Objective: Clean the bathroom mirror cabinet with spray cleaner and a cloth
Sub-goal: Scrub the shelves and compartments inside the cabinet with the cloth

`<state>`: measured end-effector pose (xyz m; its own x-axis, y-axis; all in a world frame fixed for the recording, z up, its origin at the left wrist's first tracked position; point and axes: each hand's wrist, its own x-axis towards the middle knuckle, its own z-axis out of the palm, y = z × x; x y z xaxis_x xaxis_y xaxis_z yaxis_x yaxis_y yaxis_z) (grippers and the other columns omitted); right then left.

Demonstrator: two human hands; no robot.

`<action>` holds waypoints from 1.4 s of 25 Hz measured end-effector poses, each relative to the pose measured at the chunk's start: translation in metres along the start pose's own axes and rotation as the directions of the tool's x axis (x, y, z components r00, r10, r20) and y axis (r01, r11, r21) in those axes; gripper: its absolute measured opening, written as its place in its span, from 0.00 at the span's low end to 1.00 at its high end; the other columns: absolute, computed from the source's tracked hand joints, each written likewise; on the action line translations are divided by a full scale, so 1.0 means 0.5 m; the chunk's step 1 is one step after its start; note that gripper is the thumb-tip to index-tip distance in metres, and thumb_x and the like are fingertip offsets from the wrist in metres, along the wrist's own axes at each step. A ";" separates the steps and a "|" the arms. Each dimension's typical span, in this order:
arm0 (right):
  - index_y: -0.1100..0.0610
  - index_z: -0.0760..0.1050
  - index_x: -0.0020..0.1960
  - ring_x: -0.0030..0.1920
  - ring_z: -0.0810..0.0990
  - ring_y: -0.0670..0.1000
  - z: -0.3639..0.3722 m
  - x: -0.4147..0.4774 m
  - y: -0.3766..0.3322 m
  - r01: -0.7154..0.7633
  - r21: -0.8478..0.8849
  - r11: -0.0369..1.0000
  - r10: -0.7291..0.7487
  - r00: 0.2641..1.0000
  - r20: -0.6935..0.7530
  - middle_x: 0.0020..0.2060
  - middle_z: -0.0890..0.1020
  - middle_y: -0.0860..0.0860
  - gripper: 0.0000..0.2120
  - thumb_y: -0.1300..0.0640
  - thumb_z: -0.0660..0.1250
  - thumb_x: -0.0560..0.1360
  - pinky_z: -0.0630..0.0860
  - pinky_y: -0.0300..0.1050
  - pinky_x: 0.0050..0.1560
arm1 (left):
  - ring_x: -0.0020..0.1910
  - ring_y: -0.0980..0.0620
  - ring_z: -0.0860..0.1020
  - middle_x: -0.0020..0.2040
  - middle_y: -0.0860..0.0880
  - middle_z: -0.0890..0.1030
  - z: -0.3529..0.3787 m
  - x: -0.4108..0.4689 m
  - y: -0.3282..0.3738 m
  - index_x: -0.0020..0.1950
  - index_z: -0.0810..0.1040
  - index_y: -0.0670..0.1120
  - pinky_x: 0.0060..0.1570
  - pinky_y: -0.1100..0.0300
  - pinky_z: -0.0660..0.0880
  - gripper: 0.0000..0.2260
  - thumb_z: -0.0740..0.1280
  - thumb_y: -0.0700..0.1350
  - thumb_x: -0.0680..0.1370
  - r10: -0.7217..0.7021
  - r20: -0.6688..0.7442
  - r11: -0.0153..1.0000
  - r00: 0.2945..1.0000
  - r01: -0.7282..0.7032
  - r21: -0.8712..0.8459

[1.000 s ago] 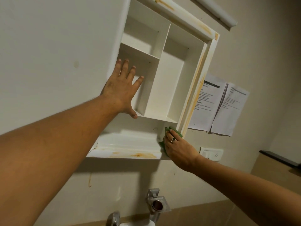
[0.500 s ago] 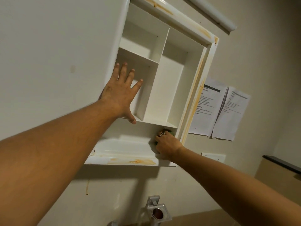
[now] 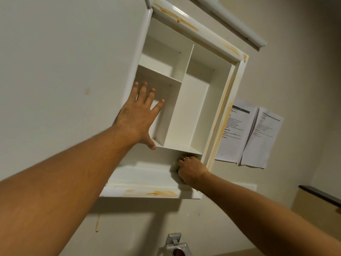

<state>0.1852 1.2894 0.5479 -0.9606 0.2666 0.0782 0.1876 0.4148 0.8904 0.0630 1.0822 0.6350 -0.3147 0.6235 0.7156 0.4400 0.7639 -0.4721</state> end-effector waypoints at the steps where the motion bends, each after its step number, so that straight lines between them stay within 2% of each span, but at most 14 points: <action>1: 0.60 0.80 0.65 0.64 0.77 0.59 -0.003 0.006 -0.002 -0.015 0.003 1.000 0.015 1.000 0.002 0.66 0.76 0.57 0.14 0.58 0.62 0.83 0.72 0.54 0.66 | 0.80 0.28 0.38 0.83 0.36 0.40 -0.001 0.002 0.000 0.83 0.36 0.50 0.76 0.31 0.41 0.64 0.55 0.86 0.60 -0.004 -0.004 1.000 1.000 0.004 -0.004; 4: 0.60 0.79 0.63 0.62 0.78 0.59 -0.006 -0.031 0.007 0.045 -0.032 0.998 -0.044 0.999 0.007 0.63 0.80 0.57 0.13 0.57 0.63 0.82 0.72 0.55 0.67 | 0.80 0.28 0.38 0.83 0.36 0.40 -0.014 -0.002 -0.001 0.84 0.36 0.50 0.76 0.31 0.41 0.64 0.55 0.86 0.60 -0.005 0.014 1.000 1.000 0.005 -0.026; 8: 0.57 0.80 0.59 0.53 0.81 0.56 -0.007 -0.101 0.063 0.106 -0.138 0.985 -0.112 0.993 -0.032 0.53 0.82 0.56 0.11 0.54 0.63 0.83 0.76 0.51 0.59 | 0.80 0.29 0.39 0.83 0.35 0.41 -0.021 -0.006 -0.004 0.84 0.37 0.49 0.77 0.32 0.39 0.65 0.57 0.85 0.61 -0.012 0.033 0.999 0.999 0.013 -0.033; 12: 0.58 0.78 0.64 0.61 0.78 0.59 0.011 -0.083 0.056 0.060 -0.174 0.983 -0.071 0.996 -0.057 0.59 0.80 0.58 0.14 0.54 0.65 0.82 0.72 0.56 0.68 | 0.80 0.29 0.40 0.83 0.35 0.42 -0.014 -0.004 -0.001 0.84 0.37 0.49 0.77 0.32 0.39 0.64 0.57 0.85 0.61 -0.016 0.024 0.999 1.000 0.017 -0.029; 14: 0.58 0.78 0.67 0.66 0.74 0.60 0.017 -0.054 0.040 0.006 -0.088 0.996 -0.008 1.000 -0.019 0.63 0.78 0.58 0.15 0.55 0.63 0.83 0.69 0.56 0.71 | 0.80 0.28 0.40 0.83 0.35 0.41 -0.009 -0.004 0.001 0.84 0.37 0.49 0.77 0.32 0.40 0.64 0.57 0.85 0.61 -0.015 0.020 1.000 1.000 0.015 -0.023; 18: 0.56 0.81 0.62 0.58 0.79 0.57 -0.001 -0.019 0.035 -0.067 0.044 0.997 0.066 0.998 0.016 0.58 0.80 0.54 0.14 0.55 0.60 0.83 0.72 0.51 0.61 | 0.80 0.29 0.39 0.83 0.35 0.41 -0.009 -0.005 -0.001 0.84 0.36 0.48 0.77 0.33 0.40 0.64 0.56 0.85 0.62 -0.024 0.023 1.000 0.999 0.024 -0.010; 21: 0.57 0.81 0.58 0.58 0.79 0.57 -0.008 -0.054 0.017 -0.063 0.073 0.995 0.064 0.998 -0.008 0.56 0.82 0.55 0.12 0.56 0.61 0.83 0.68 0.52 0.67 | 0.80 0.28 0.39 0.83 0.35 0.41 -0.015 -0.007 -0.001 0.84 0.36 0.48 0.77 0.32 0.40 0.64 0.56 0.85 0.62 -0.021 0.031 1.000 0.999 0.021 -0.015; 24: 0.60 0.81 0.54 0.55 0.80 0.56 -0.023 -0.084 -0.028 -0.126 0.366 0.922 0.130 0.991 0.013 0.52 0.83 0.56 0.12 0.58 0.59 0.82 0.72 0.50 0.65 | 0.80 0.28 0.39 0.83 0.35 0.41 -0.015 -0.007 -0.001 0.84 0.36 0.48 0.77 0.32 0.38 0.64 0.55 0.85 0.62 -0.012 0.035 1.000 0.999 0.013 -0.011; 26: 0.60 0.81 0.51 0.50 0.81 0.55 -0.025 -0.082 -0.048 -0.195 0.591 0.783 0.203 0.978 0.053 0.49 0.83 0.55 0.12 0.57 0.60 0.81 0.78 0.49 0.58 | 0.80 0.29 0.40 0.83 0.35 0.42 -0.011 -0.009 0.001 0.84 0.37 0.48 0.77 0.32 0.39 0.64 0.55 0.85 0.62 -0.013 0.022 1.000 1.000 0.013 -0.020; 27: 0.59 0.81 0.52 0.49 0.81 0.54 -0.021 -0.077 -0.047 -0.229 0.719 0.656 0.240 0.967 0.089 0.49 0.83 0.55 0.12 0.56 0.61 0.81 0.80 0.50 0.56 | 0.80 0.29 0.40 0.83 0.35 0.42 -0.010 -0.010 0.001 0.84 0.37 0.48 0.77 0.32 0.40 0.64 0.55 0.85 0.62 -0.013 0.025 1.000 1.000 0.014 -0.019; 29: 0.59 0.81 0.55 0.51 0.80 0.54 -0.012 -0.067 -0.054 -0.260 0.909 0.326 0.294 0.942 0.164 0.52 0.83 0.54 0.11 0.59 0.61 0.80 0.79 0.48 0.54 | 0.80 0.28 0.40 0.83 0.35 0.42 -0.008 -0.009 -0.002 0.84 0.37 0.48 0.77 0.32 0.40 0.63 0.56 0.85 0.62 -0.016 0.023 1.000 1.000 0.016 -0.012; 31: 0.57 0.81 0.56 0.55 0.80 0.53 -0.014 -0.070 -0.076 -0.259 0.966 0.029 0.341 0.910 0.234 0.55 0.83 0.52 0.13 0.62 0.59 0.80 0.78 0.47 0.56 | 0.80 0.28 0.40 0.83 0.35 0.43 -0.004 -0.007 -0.002 0.84 0.37 0.49 0.77 0.32 0.40 0.64 0.56 0.85 0.62 -0.015 0.010 1.000 1.000 0.015 -0.020; 33: 0.54 0.82 0.55 0.55 0.80 0.53 -0.015 -0.067 -0.092 -0.218 0.959 -0.181 0.379 0.884 0.272 0.55 0.83 0.49 0.15 0.63 0.57 0.79 0.78 0.48 0.58 | 0.80 0.28 0.40 0.83 0.36 0.42 -0.002 -0.006 0.000 0.84 0.37 0.49 0.77 0.32 0.41 0.64 0.56 0.85 0.62 -0.011 0.011 1.000 1.000 0.011 -0.028; 35: 0.54 0.80 0.53 0.52 0.81 0.55 -0.030 -0.059 -0.083 -0.187 0.892 -0.412 0.373 0.858 0.352 0.50 0.83 0.52 0.14 0.64 0.57 0.81 0.80 0.51 0.57 | 0.80 0.28 0.40 0.83 0.36 0.43 0.000 -0.009 0.001 0.84 0.37 0.49 0.77 0.32 0.40 0.64 0.55 0.86 0.61 -0.022 0.029 0.999 0.999 0.023 -0.028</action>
<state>0.2029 1.2512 0.5153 -0.6823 0.6900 0.2416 0.2850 0.5553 -0.7813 0.0648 1.0800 0.6316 -0.3481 0.6113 0.7108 0.4559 0.7729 -0.4414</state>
